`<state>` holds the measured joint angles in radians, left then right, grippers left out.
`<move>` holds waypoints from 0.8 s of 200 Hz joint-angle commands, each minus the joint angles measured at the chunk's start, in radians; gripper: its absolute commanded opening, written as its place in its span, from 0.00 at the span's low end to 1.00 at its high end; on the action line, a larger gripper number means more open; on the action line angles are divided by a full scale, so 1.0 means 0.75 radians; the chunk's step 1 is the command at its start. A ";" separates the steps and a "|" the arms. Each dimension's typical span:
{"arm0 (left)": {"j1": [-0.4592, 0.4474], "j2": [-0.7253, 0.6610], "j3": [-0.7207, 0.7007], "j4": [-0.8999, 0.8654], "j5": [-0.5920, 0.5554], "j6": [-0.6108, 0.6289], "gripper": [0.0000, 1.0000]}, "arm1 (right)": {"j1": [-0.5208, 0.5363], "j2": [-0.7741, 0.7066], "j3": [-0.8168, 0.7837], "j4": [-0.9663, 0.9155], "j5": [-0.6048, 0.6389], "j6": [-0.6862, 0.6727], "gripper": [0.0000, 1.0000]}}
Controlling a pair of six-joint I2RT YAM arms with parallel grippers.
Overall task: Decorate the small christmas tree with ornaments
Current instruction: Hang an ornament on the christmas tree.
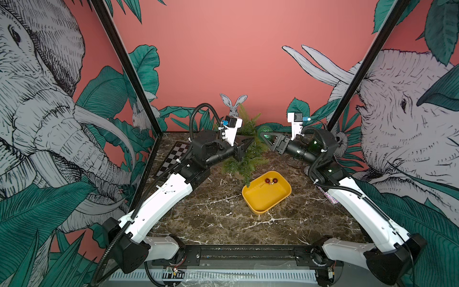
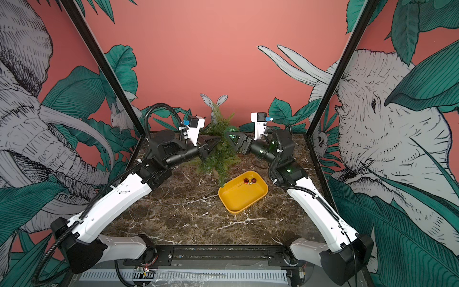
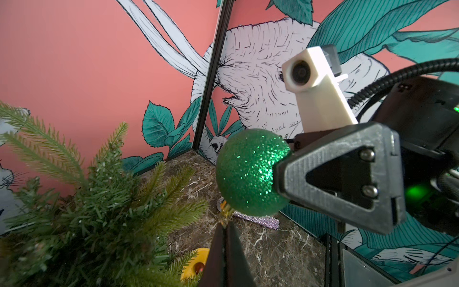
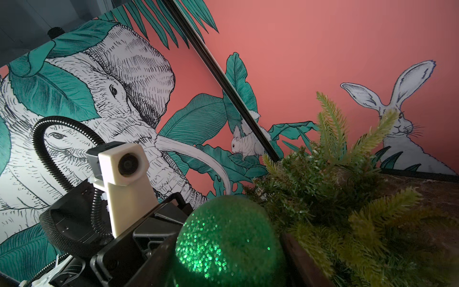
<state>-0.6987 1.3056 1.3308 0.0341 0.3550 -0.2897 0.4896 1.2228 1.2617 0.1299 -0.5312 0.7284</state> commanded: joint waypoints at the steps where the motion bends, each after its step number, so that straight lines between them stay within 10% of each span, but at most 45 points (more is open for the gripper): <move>1: 0.030 0.024 0.069 -0.039 -0.034 0.018 0.00 | -0.013 0.026 0.057 0.104 0.026 -0.011 0.62; 160: 0.061 0.165 0.187 -0.055 -0.053 -0.026 0.00 | -0.062 0.143 0.122 0.133 0.066 -0.004 0.61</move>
<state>-0.6594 1.4342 1.4414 -0.0059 0.3168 -0.2989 0.4541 1.3281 1.3376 0.1677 -0.5003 0.7250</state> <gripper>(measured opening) 0.047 0.615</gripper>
